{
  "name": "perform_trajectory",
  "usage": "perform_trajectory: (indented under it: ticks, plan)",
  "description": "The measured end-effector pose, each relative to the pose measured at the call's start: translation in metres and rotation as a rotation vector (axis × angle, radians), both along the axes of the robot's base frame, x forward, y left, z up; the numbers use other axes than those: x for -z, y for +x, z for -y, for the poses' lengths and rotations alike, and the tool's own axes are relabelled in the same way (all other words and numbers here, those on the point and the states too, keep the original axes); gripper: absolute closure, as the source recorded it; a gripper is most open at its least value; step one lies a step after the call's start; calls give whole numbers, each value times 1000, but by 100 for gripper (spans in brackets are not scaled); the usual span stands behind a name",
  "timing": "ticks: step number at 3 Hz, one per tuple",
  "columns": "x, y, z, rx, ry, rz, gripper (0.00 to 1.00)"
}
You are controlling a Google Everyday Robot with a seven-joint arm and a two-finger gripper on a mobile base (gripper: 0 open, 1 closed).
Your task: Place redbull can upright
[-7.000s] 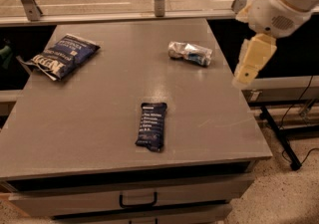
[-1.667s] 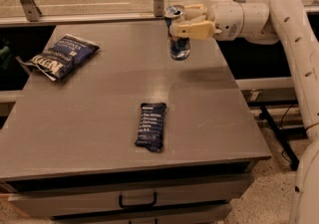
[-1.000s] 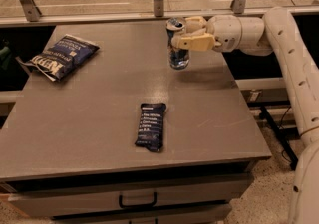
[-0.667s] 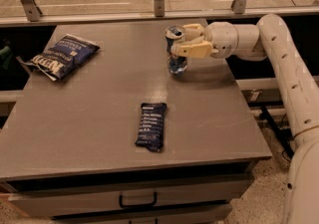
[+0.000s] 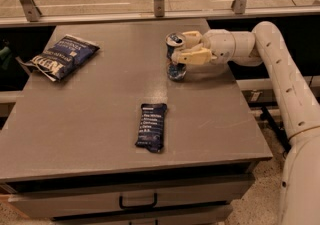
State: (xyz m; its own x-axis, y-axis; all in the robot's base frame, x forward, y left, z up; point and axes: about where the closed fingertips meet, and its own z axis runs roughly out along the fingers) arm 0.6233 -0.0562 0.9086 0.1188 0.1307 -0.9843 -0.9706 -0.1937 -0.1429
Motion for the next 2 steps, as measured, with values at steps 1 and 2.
perform_trajectory:
  ticks: [1,2]
  plan:
    - [6,1,3,2,-7,-4,12]
    - [6,3,6,7,-26,3,0]
